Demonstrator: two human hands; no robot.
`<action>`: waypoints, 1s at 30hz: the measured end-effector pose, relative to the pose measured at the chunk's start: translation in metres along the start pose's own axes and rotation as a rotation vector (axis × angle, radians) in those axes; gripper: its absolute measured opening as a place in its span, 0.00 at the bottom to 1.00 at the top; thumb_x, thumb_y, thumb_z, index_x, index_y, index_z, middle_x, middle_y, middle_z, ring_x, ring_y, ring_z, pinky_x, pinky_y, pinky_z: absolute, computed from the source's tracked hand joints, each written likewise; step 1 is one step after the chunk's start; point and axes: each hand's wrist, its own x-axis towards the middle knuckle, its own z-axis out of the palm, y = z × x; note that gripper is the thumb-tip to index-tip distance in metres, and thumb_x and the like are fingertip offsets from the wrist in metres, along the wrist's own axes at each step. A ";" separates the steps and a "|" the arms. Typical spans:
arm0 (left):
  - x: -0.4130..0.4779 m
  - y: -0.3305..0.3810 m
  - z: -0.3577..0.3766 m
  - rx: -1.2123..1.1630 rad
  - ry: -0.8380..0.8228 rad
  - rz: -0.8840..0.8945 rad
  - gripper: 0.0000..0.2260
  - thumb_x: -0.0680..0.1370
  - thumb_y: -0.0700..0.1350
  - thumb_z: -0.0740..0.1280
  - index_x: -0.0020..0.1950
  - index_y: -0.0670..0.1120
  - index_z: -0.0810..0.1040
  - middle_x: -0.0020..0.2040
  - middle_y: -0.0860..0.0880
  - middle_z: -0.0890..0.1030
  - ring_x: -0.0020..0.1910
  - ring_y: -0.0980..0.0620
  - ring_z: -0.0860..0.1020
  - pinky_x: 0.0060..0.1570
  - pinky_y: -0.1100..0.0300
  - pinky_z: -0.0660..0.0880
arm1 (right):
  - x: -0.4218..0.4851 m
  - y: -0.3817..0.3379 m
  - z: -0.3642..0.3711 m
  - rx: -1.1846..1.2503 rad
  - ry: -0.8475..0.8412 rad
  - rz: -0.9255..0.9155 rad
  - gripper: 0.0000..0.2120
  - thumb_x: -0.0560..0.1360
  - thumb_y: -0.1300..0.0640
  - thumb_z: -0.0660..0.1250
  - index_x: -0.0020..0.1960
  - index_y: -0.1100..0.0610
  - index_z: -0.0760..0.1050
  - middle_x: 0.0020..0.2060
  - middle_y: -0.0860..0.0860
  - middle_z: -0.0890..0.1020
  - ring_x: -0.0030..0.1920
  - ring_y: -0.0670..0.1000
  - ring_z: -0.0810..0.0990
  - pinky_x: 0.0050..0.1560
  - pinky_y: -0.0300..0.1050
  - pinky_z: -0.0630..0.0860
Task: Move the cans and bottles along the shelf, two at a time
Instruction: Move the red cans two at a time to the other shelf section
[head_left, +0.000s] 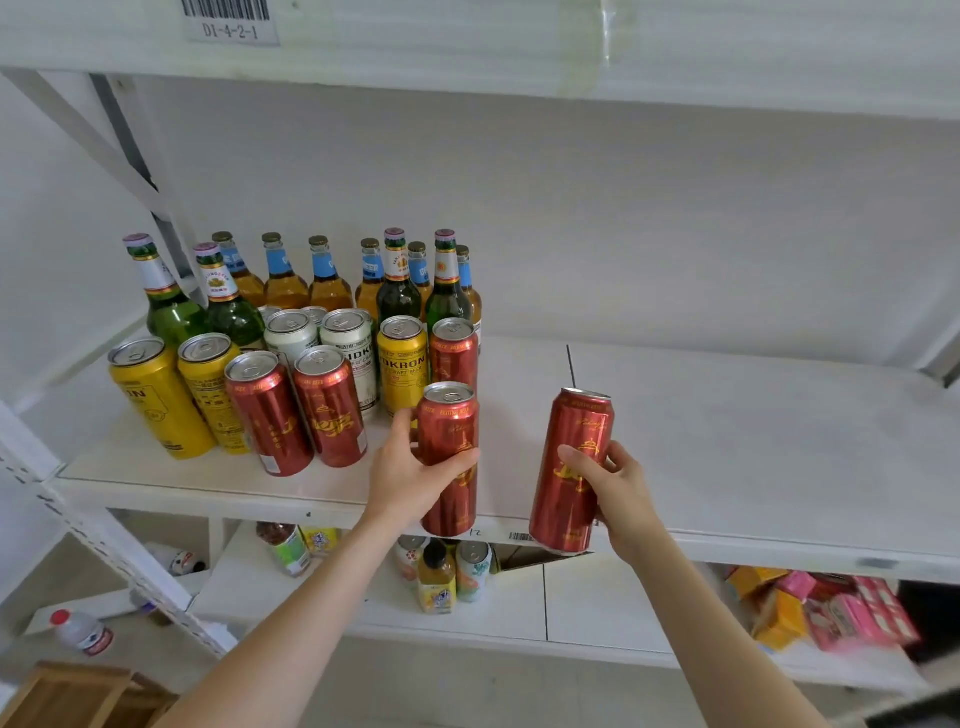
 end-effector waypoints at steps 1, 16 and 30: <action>-0.003 0.004 0.004 -0.006 -0.010 0.000 0.33 0.59 0.61 0.77 0.60 0.56 0.72 0.55 0.55 0.82 0.55 0.52 0.80 0.59 0.43 0.77 | -0.002 0.000 -0.005 -0.003 0.005 -0.005 0.18 0.69 0.55 0.77 0.55 0.56 0.77 0.48 0.56 0.83 0.48 0.56 0.84 0.47 0.55 0.82; -0.086 0.062 0.100 -0.038 -0.015 -0.021 0.33 0.59 0.61 0.79 0.61 0.57 0.72 0.53 0.55 0.81 0.54 0.53 0.79 0.58 0.45 0.77 | -0.057 -0.020 -0.127 -0.018 0.019 -0.038 0.19 0.68 0.53 0.78 0.56 0.54 0.76 0.50 0.56 0.83 0.49 0.55 0.84 0.44 0.51 0.80; -0.107 0.106 0.223 -0.030 -0.129 0.005 0.31 0.62 0.57 0.81 0.61 0.55 0.72 0.52 0.54 0.81 0.50 0.56 0.80 0.50 0.55 0.78 | -0.061 -0.032 -0.253 0.013 0.125 -0.038 0.27 0.60 0.46 0.80 0.56 0.53 0.77 0.49 0.55 0.85 0.45 0.53 0.86 0.42 0.51 0.82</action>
